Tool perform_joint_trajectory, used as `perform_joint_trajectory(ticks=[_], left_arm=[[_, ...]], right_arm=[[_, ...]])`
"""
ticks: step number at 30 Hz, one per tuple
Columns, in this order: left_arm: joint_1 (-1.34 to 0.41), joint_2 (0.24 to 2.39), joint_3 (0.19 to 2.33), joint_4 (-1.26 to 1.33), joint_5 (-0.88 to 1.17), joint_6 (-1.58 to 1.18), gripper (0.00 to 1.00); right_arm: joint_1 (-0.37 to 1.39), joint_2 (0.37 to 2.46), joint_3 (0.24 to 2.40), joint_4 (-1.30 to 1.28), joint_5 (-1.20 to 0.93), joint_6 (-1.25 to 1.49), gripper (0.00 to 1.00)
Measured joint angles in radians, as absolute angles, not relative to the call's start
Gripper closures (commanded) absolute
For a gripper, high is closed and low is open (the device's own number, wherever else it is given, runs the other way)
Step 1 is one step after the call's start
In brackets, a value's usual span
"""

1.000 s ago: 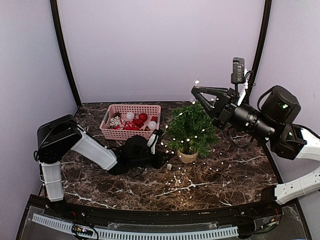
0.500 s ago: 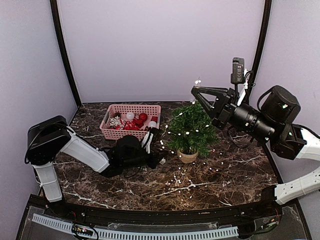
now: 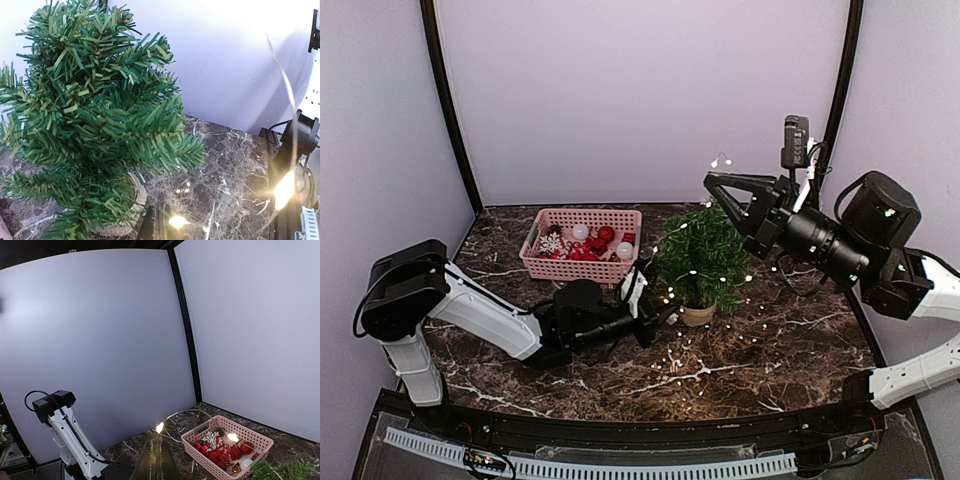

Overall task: Decorate the small christmas tree
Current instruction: Place the side of the string light on the Christmas tree.

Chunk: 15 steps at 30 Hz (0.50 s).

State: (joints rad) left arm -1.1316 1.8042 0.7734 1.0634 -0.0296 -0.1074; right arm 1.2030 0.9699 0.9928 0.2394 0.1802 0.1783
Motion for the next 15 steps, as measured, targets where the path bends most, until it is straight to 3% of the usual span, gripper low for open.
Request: perform_joint_trajectory(ticks=[15], left_arm=[[-1.159,1.973,0.931,1.100,-0.064,0.023,1.00]], right_arm=[[1.203,0.923,0.990,0.232,0.180,0.155,1.00]])
